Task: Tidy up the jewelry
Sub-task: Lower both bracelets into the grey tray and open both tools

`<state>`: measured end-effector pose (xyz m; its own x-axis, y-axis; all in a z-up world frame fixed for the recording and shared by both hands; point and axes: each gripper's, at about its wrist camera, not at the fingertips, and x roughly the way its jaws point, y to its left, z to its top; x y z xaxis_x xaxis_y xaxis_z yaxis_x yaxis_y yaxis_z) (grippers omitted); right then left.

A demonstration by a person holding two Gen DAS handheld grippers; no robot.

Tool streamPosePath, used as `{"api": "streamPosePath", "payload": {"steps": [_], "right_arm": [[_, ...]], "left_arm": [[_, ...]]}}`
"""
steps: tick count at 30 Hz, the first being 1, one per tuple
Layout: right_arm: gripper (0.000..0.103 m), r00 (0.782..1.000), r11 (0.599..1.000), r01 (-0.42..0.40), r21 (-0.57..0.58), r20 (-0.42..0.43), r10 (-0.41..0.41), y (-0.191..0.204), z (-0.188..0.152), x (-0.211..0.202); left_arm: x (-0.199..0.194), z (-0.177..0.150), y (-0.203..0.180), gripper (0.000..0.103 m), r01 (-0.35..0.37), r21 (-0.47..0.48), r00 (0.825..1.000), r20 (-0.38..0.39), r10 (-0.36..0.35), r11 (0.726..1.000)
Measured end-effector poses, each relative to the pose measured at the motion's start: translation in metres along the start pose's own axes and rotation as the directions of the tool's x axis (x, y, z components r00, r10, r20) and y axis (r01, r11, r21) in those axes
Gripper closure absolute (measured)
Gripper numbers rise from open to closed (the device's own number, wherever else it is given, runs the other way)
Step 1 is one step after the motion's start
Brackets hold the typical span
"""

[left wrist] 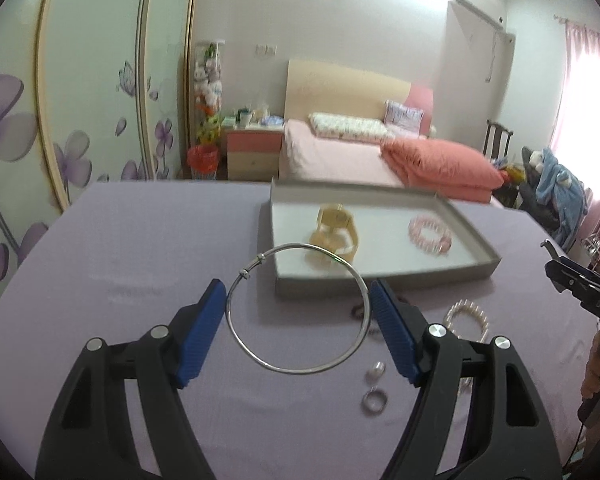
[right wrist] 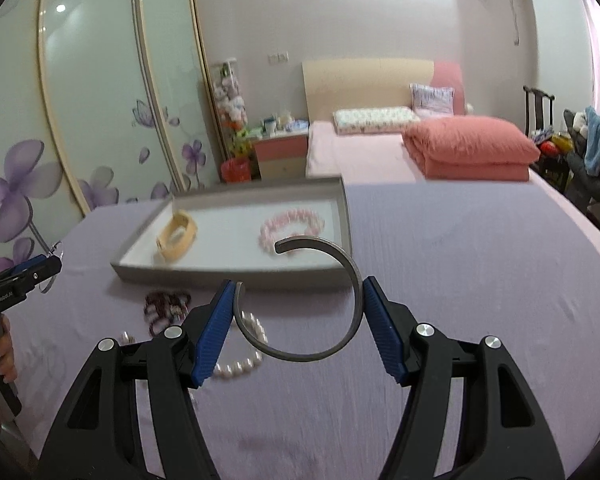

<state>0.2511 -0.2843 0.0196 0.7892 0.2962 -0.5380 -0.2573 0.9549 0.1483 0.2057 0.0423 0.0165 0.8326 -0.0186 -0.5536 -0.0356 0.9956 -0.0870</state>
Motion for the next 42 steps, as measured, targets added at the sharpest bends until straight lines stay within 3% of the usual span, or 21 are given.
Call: {"api": "streamPosePath", "payload": {"steps": [8, 15, 26, 40, 42], "right_arm": [[0.038, 0.994, 1.000, 0.008, 0.001, 0.106, -0.008, 0.011, 0.028, 0.005], [0.038, 0.990, 1.000, -0.008, -0.030, 0.138, 0.012, 0.024, 0.042, 0.022], [0.038, 0.994, 1.000, -0.014, -0.022, 0.108, 0.016, 0.021, 0.048, 0.070], [0.038, 1.000, 1.000, -0.006, -0.001, 0.000, 0.006, 0.018, 0.042, 0.125], [0.032, 1.000, 1.000, -0.014, 0.005, -0.018, 0.015, 0.018, 0.043, 0.130]], "left_arm": [[0.007, 0.023, -0.014, 0.031, 0.042, 0.003, 0.996, 0.085, -0.042, 0.999], [0.032, 0.043, -0.030, 0.031, 0.079, -0.006, 0.991, 0.113, -0.078, 0.997], [0.090, 0.070, -0.039, 0.031, 0.078, -0.022, 0.991, 0.112, -0.075, 0.997], [0.146, 0.069, -0.048, 0.031, 0.070, -0.017, 0.995, 0.071, -0.069, 0.997], [0.151, 0.068, -0.047, 0.031, 0.074, -0.021, 0.995, 0.064, -0.073, 0.997]]}}
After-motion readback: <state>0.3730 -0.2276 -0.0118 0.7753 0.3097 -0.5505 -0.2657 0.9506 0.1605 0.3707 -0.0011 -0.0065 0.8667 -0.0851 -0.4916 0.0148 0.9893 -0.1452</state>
